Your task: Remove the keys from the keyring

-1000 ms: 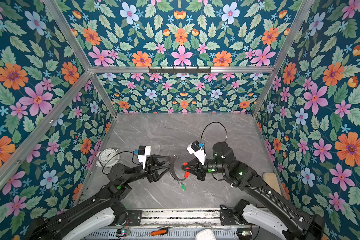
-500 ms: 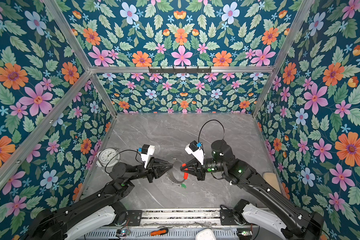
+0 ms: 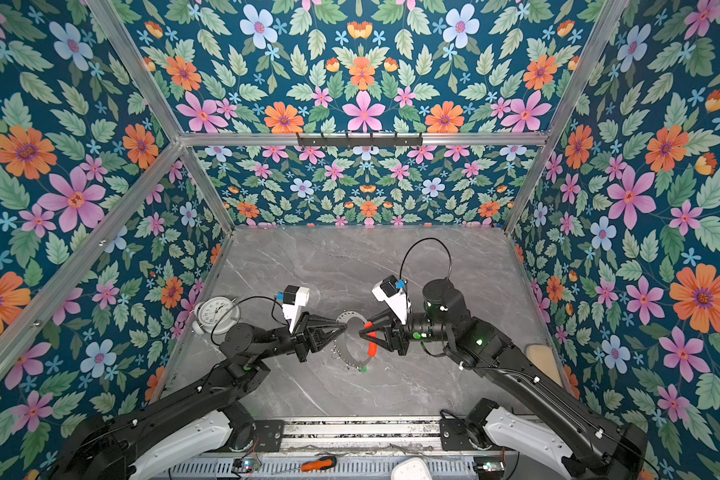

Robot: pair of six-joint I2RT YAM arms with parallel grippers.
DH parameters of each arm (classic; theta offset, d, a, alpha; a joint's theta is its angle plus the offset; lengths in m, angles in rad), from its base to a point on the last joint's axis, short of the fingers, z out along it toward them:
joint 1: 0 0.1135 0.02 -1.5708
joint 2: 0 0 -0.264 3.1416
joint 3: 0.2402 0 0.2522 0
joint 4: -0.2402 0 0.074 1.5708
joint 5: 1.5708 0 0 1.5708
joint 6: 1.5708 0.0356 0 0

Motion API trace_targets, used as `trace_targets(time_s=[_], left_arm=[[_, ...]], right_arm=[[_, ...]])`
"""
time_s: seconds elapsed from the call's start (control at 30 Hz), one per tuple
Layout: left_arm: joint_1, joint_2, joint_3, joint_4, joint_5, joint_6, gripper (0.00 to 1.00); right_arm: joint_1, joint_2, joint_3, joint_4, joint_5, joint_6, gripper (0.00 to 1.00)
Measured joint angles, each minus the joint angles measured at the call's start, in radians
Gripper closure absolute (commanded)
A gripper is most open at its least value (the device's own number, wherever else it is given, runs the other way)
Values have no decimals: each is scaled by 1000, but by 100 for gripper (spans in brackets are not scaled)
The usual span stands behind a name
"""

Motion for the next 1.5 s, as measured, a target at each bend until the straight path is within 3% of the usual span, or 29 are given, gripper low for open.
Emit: trace_targets(time_s=[0.17,0.5,0.77,1.07,1.5], left_arm=[[0,-6,26,-79,-112,-5,100],[-1,-35,136,-336,-444,-26,100],[0,-34,192,-493,-628,-54,100],[-1,-33,196,-510,-662,-79,100],[-1,-45,185,-500,-641,-83,100]], right_arm=[[-1,-44,-34,29,103,21,48],[13,-91,-114,122,250,47,47],[151,-14,-119,133,393,21,47],[162,84,-111,175,467,21,52],[162,149,-82,201,470,-13,80]])
